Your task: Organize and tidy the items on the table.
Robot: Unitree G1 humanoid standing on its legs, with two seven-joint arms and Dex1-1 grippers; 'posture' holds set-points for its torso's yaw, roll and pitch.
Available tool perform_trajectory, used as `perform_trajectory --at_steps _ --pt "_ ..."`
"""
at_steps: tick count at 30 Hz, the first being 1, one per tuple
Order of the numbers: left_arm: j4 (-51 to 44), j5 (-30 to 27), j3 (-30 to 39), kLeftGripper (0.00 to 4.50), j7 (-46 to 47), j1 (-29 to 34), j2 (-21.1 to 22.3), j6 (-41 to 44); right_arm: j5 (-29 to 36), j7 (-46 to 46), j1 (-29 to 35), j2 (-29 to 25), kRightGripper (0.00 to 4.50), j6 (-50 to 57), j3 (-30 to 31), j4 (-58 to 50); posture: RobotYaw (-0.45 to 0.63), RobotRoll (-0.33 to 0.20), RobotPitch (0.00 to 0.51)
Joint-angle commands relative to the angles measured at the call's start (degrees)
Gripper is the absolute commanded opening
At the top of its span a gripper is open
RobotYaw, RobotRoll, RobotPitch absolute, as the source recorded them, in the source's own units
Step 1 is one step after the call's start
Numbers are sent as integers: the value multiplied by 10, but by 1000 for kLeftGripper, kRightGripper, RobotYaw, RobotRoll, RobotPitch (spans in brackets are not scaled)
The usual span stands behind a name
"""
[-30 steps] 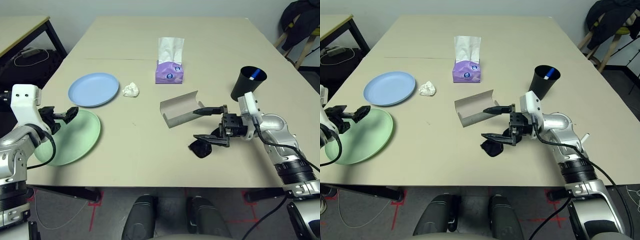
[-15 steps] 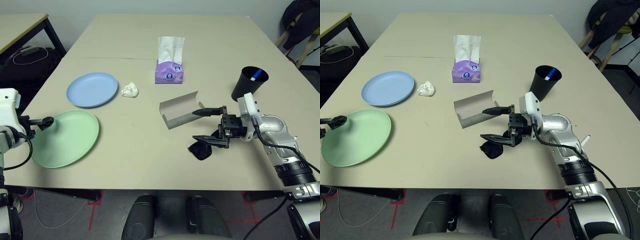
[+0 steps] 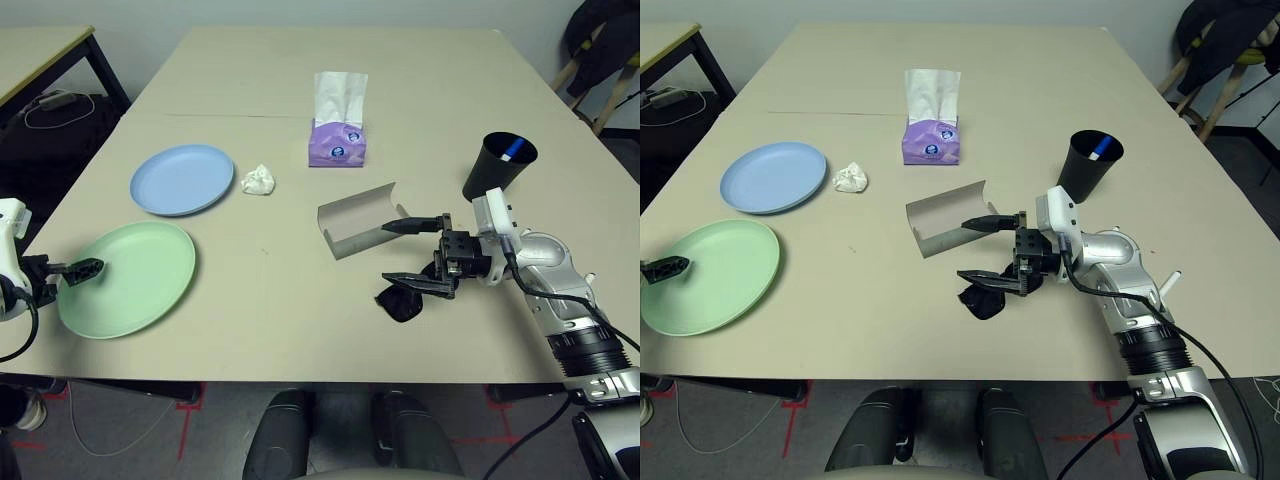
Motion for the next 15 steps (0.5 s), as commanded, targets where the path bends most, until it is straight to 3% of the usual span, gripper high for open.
perform_trajectory --at_steps 1,11,15 --pt "3 2 8 3911 2 7 4 11 3 1 2 -1 4500 1 7 -11 137 0 107" --pt "-11 -4 9 22 1 9 -4 22 -2 -2 4 -3 4500 -2 7 -11 130 0 102" --pt "-23 -13 25 22 7 19 -15 30 -4 -4 2 -2 4500 -4 8 -8 129 0 100"
